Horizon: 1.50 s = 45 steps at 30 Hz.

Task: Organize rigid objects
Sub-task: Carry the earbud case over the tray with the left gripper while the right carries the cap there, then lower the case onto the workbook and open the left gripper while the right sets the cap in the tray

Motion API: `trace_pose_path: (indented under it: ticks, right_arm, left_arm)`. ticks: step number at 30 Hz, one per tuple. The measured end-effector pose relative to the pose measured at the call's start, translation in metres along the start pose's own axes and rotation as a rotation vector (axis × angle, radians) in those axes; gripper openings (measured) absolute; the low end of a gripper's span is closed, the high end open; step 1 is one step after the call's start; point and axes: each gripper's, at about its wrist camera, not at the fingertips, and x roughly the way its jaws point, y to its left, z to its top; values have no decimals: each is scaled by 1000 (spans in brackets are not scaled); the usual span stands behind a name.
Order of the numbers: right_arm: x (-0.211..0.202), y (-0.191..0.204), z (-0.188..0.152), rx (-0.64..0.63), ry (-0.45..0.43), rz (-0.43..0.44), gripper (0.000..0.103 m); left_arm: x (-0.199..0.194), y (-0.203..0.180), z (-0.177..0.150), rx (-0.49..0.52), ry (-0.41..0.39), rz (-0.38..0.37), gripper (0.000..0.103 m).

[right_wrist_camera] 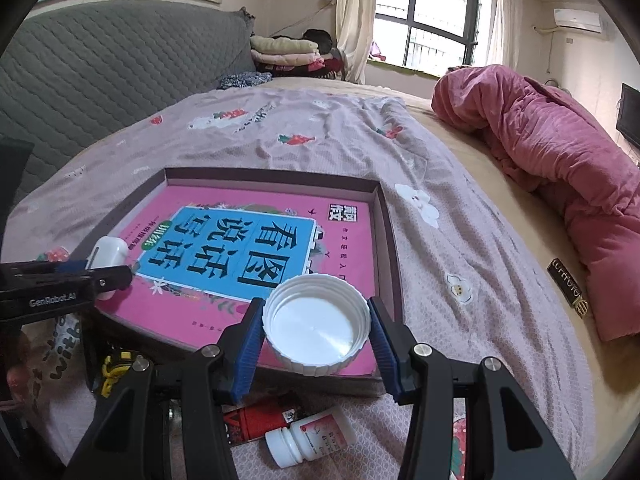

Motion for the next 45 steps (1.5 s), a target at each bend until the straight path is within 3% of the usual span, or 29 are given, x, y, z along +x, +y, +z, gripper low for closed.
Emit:
trace_pose_path:
  ticks: [21,37,45]
  right_arm:
    - [31,-6,1,49,150,42,51]
    - [42,-7,6,52,226,43,51]
    - [39,-6,6,42,222,26,51]
  left_arm:
    - [4,-5,-2,67,20,26,46]
    - [4,-2,-3,65,31,12,45]
    - [4,-3,-4,73,29,17,45]
